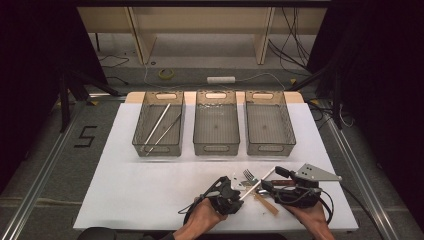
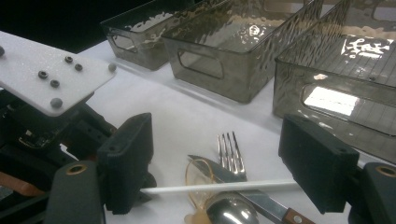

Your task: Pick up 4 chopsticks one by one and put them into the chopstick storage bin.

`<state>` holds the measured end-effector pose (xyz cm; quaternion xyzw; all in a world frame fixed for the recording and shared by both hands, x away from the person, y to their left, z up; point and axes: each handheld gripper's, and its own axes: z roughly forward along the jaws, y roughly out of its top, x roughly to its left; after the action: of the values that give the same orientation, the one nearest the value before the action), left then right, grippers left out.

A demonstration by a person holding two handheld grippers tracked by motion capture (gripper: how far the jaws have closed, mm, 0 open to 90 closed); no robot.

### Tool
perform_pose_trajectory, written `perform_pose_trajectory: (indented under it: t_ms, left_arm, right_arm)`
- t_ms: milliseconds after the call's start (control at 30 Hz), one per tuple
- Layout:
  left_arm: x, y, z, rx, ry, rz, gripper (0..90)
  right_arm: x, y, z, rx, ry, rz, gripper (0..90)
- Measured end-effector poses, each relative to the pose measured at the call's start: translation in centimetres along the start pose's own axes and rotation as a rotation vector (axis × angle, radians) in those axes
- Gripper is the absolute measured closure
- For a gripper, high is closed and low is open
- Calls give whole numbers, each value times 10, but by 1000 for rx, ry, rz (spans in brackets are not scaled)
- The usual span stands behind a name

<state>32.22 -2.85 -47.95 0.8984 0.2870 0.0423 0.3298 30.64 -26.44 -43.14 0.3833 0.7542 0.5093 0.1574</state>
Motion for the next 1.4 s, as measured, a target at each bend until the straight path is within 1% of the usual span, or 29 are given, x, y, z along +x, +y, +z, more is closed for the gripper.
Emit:
perform_pose_trajectory:
  t_ms: [67,100,167,233,267,333,400,567,700,800,867,900,967,1067,1200,1400]
  left_arm:
    - [0,0,0,-4,6,-3,790]
    - [0,-1,0,-9,3,-13,801]
    - [2,0,0,-5,-2,-18,814]
    - [5,-1,0,-12,-13,-48,826]
    - [5,-1,0,-13,-15,-54,832]
    - [6,-1,0,-18,-13,-60,840]
    - [5,-1,0,-19,-13,-55,843]
    - [7,-3,0,-37,-24,-63,848]
    - [6,-3,0,-41,-23,-38,849]
    - [8,-3,-1,-50,-29,-37,850]
    - [7,-2,-3,-56,-31,-25,850]
    - [6,-1,-4,-57,-33,-11,851]
    - [5,0,-7,-66,-40,-1,851]
    - [5,2,-12,-75,-37,11,851]
    - [9,5,-20,-98,-44,8,852]
    - [16,7,-32,-116,-43,6,852]
  right_arm:
    - [0,0,0,0,0,0,273]
    - [0,0,0,-1,0,-1,273]
    - [0,0,0,2,2,-2,273]
    - [0,0,0,1,1,-3,273]
    - [0,0,0,2,1,-2,273]
    - [0,0,0,1,0,-1,273]
    - [0,0,0,0,0,-1,273]
    - [-1,0,0,2,3,-2,273]
    - [-1,0,0,1,3,-3,273]
    - [0,0,0,2,4,-2,273]
    - [0,0,-1,1,5,-3,273]
    - [-1,0,-1,1,5,-3,273]
    - [-1,0,-1,2,5,-3,273]
    - [-1,0,-1,-1,4,-3,273]
    - [-1,0,-1,-6,2,0,273]
    - [-1,0,-1,-6,1,5,273]
